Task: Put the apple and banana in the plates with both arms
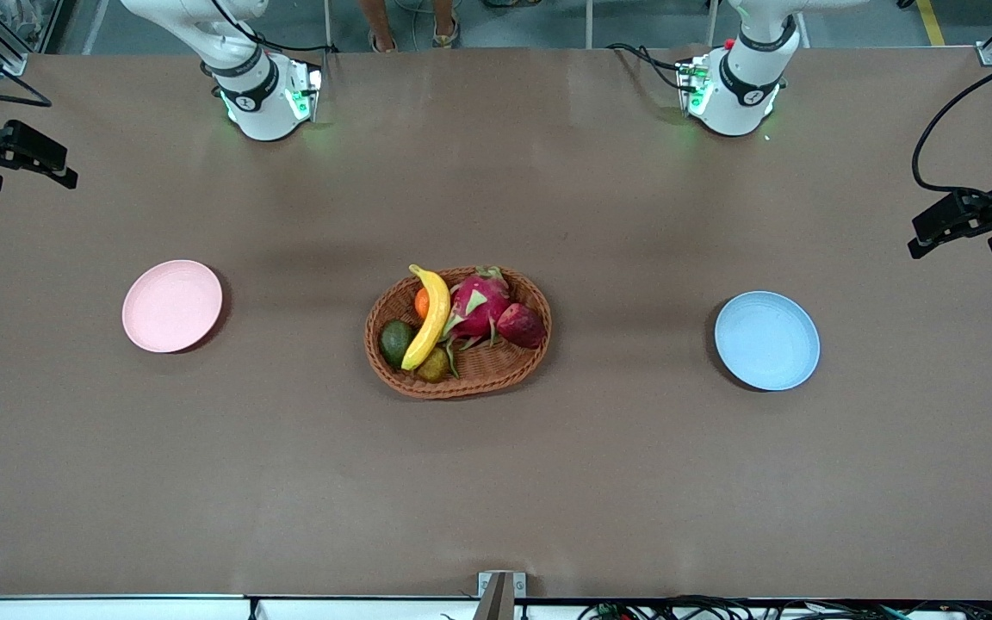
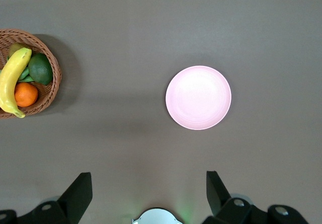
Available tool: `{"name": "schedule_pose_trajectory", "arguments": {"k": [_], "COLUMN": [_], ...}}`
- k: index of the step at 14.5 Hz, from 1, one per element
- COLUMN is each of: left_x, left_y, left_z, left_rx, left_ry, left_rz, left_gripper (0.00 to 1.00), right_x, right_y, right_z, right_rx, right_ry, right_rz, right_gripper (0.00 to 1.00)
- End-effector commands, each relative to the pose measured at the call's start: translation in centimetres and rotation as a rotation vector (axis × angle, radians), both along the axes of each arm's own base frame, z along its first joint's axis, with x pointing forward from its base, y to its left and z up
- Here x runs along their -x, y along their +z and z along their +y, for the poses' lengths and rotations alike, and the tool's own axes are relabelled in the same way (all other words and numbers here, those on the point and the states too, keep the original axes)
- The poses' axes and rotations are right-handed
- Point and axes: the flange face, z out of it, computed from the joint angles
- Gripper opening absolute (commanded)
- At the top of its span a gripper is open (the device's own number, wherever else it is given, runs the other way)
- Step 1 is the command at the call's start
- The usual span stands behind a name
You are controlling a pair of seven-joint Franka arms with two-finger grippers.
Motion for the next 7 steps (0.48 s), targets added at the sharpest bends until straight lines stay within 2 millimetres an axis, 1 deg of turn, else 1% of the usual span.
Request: {"name": "schedule_pose_trajectory", "arguments": {"k": [1, 7], "left_x": [0.35, 0.39], "left_y": [0.52, 0.68], "left_z": [-0.17, -0.13], "left_rx": [0.013, 0.018], "left_ry": [-0.001, 0.005], "left_rz": [0.004, 0.001], "left_gripper": [1.0, 1.0], "right_x": [0.6, 0.32], "right_y": [0.48, 0.33], "right_z": [-0.27, -0.17], "right_rx": [0.014, 0.017], "right_ry": [-0.003, 0.002], "right_rz": [-0.002, -0.002], "right_gripper": [1.0, 1.0]}}
